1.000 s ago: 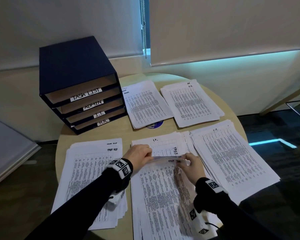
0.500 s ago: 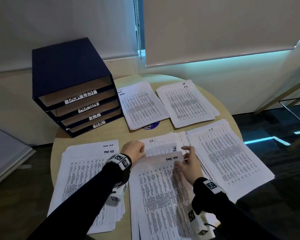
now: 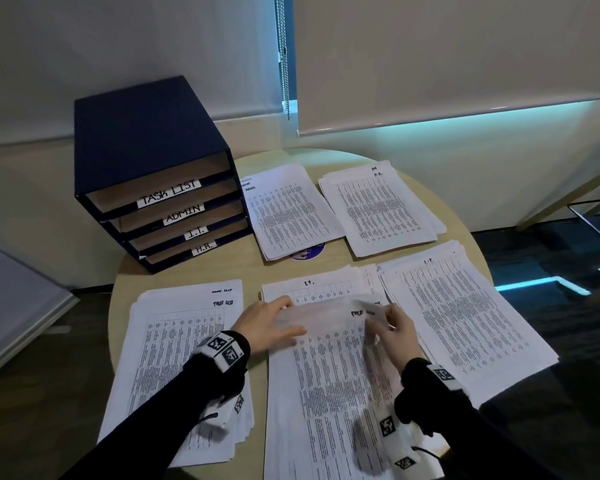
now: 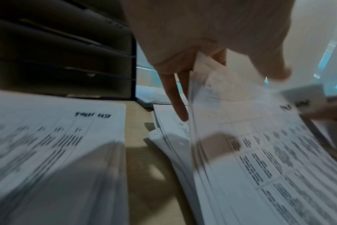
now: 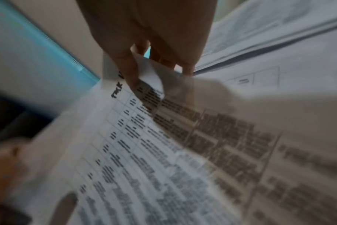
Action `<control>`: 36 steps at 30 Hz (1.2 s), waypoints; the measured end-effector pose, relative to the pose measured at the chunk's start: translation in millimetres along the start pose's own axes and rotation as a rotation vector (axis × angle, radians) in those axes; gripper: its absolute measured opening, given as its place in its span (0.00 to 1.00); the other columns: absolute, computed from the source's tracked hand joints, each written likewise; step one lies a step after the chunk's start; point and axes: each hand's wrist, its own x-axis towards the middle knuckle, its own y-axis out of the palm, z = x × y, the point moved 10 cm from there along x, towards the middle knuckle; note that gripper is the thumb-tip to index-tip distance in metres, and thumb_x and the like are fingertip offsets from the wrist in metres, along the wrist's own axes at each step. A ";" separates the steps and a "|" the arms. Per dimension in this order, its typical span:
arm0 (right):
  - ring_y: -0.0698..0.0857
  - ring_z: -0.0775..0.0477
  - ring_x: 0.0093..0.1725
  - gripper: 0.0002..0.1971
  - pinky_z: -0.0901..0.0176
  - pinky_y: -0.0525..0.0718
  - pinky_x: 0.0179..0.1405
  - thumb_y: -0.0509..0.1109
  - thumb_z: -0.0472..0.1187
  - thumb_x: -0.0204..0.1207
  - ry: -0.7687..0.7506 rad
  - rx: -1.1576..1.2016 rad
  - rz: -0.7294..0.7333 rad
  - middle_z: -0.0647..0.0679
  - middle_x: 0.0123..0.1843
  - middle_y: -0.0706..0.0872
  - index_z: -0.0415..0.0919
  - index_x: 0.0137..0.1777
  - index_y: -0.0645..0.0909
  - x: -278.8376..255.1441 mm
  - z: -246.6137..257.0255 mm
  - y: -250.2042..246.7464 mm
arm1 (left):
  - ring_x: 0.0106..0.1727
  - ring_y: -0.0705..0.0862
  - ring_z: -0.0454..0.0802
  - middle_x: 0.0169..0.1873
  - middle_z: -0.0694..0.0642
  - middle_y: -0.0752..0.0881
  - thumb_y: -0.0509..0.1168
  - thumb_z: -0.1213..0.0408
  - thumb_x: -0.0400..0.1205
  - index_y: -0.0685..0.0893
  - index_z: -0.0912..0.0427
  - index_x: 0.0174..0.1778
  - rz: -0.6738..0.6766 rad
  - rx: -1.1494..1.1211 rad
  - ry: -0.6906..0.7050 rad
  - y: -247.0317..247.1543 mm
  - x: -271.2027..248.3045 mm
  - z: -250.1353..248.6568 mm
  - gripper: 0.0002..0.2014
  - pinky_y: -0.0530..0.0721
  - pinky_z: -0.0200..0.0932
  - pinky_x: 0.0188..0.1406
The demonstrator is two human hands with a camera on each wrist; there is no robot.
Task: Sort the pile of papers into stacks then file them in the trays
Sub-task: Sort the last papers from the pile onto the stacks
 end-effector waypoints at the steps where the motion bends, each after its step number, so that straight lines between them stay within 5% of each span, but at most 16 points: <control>1: 0.84 0.44 0.37 0.09 0.54 0.81 0.35 0.72 0.29 0.73 0.036 0.050 -0.022 0.40 0.40 0.85 0.37 0.47 0.73 1.0 -2.4 -4.1 | 0.31 0.80 0.45 0.42 0.54 0.86 0.73 0.52 0.76 0.78 0.50 0.50 -0.037 -0.127 -0.066 -2.4 0.9 12.4 0.13 0.81 0.39 0.31; 3: 0.86 0.43 0.42 0.20 0.50 0.84 0.40 0.75 0.30 0.71 0.141 0.101 0.003 0.41 0.45 0.86 0.41 0.57 0.70 2.0 -14.9 -5.5 | 0.41 0.86 0.50 0.48 0.56 0.88 0.75 0.61 0.75 0.81 0.53 0.52 -0.118 -0.378 -0.171 -0.1 0.4 36.9 0.13 0.87 0.47 0.46; 5: 0.87 0.40 0.46 0.26 0.45 0.85 0.49 0.78 0.30 0.67 0.282 0.005 0.123 0.40 0.48 0.87 0.38 0.61 0.70 -1.7 -36.1 3.5 | 0.59 0.85 0.51 0.61 0.55 0.86 0.75 0.60 0.76 0.78 0.57 0.67 -0.160 -0.566 -0.274 10.0 -1.7 54.1 0.24 0.82 0.55 0.66; 7: 0.86 0.37 0.43 0.21 0.46 0.85 0.44 0.75 0.28 0.69 0.407 -0.033 0.240 0.36 0.48 0.87 0.29 0.61 0.76 -10.1 -50.8 15.1 | 0.74 0.74 0.53 0.76 0.53 0.73 0.71 0.53 0.79 0.66 0.57 0.80 -0.192 -0.645 -0.371 18.1 -2.8 60.9 0.35 0.71 0.55 0.76; 9: 0.85 0.37 0.40 0.15 0.49 0.83 0.37 0.68 0.25 0.74 0.448 0.071 0.267 0.34 0.48 0.88 0.27 0.62 0.78 -11.3 -40.2 22.3 | 0.80 0.67 0.56 0.79 0.52 0.67 0.67 0.45 0.81 0.59 0.54 0.83 -0.259 -0.698 -0.429 14.8 -1.6 61.2 0.38 0.66 0.56 0.78; 13: 0.84 0.40 0.45 0.15 0.49 0.82 0.40 0.63 0.24 0.78 0.327 0.313 0.213 0.38 0.53 0.86 0.31 0.64 0.77 8.6 29.5 19.3 | 0.75 0.72 0.54 0.78 0.51 0.70 0.65 0.25 0.65 0.65 0.44 0.75 -0.370 -0.804 -0.364 -14.8 3.0 36.8 0.45 0.70 0.61 0.75; 16: 0.85 0.32 0.54 0.15 0.37 0.84 0.53 0.62 0.21 0.75 0.179 0.382 0.194 0.32 0.57 0.86 0.27 0.61 0.78 20.9 84.6 15.4 | 0.82 0.60 0.56 0.83 0.53 0.59 0.65 0.38 0.77 0.51 0.46 0.84 -0.457 -0.868 -0.293 -48.3 0.5 4.9 0.44 0.61 0.62 0.80; 18: 0.84 0.32 0.57 0.16 0.34 0.82 0.59 0.66 0.21 0.71 0.080 0.448 0.199 0.31 0.57 0.85 0.25 0.59 0.77 20.0 113.7 17.0 | 0.81 0.61 0.51 0.81 0.52 0.60 0.62 0.44 0.83 0.47 0.50 0.85 -0.568 -0.853 -0.217 -71.9 -5.2 -15.2 0.40 0.61 0.51 0.80; 20: 0.85 0.38 0.54 0.22 0.39 0.83 0.57 0.72 0.26 0.66 -0.020 0.461 0.177 0.36 0.55 0.86 0.25 0.61 0.75 10.6 135.6 19.5 | 0.65 0.75 0.31 0.69 0.45 0.70 0.58 0.54 0.87 0.56 0.48 0.80 -0.664 -0.793 -0.131 -84.9 -16.0 -35.6 0.27 0.71 0.30 0.65; 22: 0.86 0.44 0.51 0.24 0.44 0.84 0.53 0.74 0.29 0.64 -0.084 0.413 0.156 0.43 0.51 0.87 0.26 0.61 0.74 0.7 141.5 25.4 | 0.41 0.80 0.23 0.55 0.39 0.76 0.55 0.61 0.89 0.61 0.36 0.64 -0.707 -0.750 -0.065 -82.8 -25.5 -50.7 0.15 0.80 0.24 0.38; 25: 0.86 0.45 0.57 0.23 0.50 0.86 0.53 0.75 0.27 0.68 -0.065 0.375 0.155 0.47 0.56 0.87 0.36 0.63 0.76 -3.5 121.9 41.2 | 0.43 0.77 0.25 0.61 0.39 0.74 0.53 0.63 0.89 0.60 0.39 0.71 -0.681 -0.754 -0.079 -58.2 -26.9 -38.3 0.18 0.78 0.21 0.31; 28: 0.85 0.42 0.60 0.30 0.40 0.84 0.60 0.79 0.36 0.64 -0.025 0.364 0.108 0.44 0.59 0.86 0.38 0.67 0.74 0.8 101.7 47.5 | 0.38 0.74 0.26 0.58 0.44 0.77 0.53 0.63 0.89 0.56 0.53 0.79 -0.666 -0.729 -0.204 -43.9 -27.4 -26.6 0.22 0.74 0.20 0.25; 31: 0.83 0.38 0.60 0.26 0.36 0.82 0.61 0.74 0.29 0.70 0.020 0.366 0.075 0.42 0.59 0.84 0.38 0.66 0.70 10.7 87.0 51.3 | 0.35 0.71 0.32 0.41 0.38 0.73 0.52 0.60 0.90 0.56 0.58 0.81 -0.654 -0.695 -0.285 -51.1 -19.9 -14.7 0.24 0.73 0.21 0.28; 34: 0.83 0.45 0.56 0.31 0.47 0.81 0.58 0.77 0.35 0.70 0.030 0.379 0.030 0.43 0.57 0.81 0.42 0.69 0.66 20.1 81.8 41.7 | 0.51 0.83 0.42 0.57 0.46 0.81 0.52 0.57 0.89 0.61 0.50 0.80 -0.685 -0.685 -0.241 -82.2 -15.0 -10.0 0.22 0.85 0.44 0.52; 36: 0.80 0.50 0.53 0.30 0.53 0.75 0.57 0.75 0.42 0.74 0.068 0.293 -0.012 0.43 0.56 0.77 0.45 0.72 0.65 22.7 64.5 28.9 | 0.51 0.83 0.45 0.60 0.47 0.78 0.54 0.60 0.89 0.62 0.49 0.81 -0.740 -0.675 -0.248 -109.1 -20.8 5.7 0.23 0.84 0.44 0.49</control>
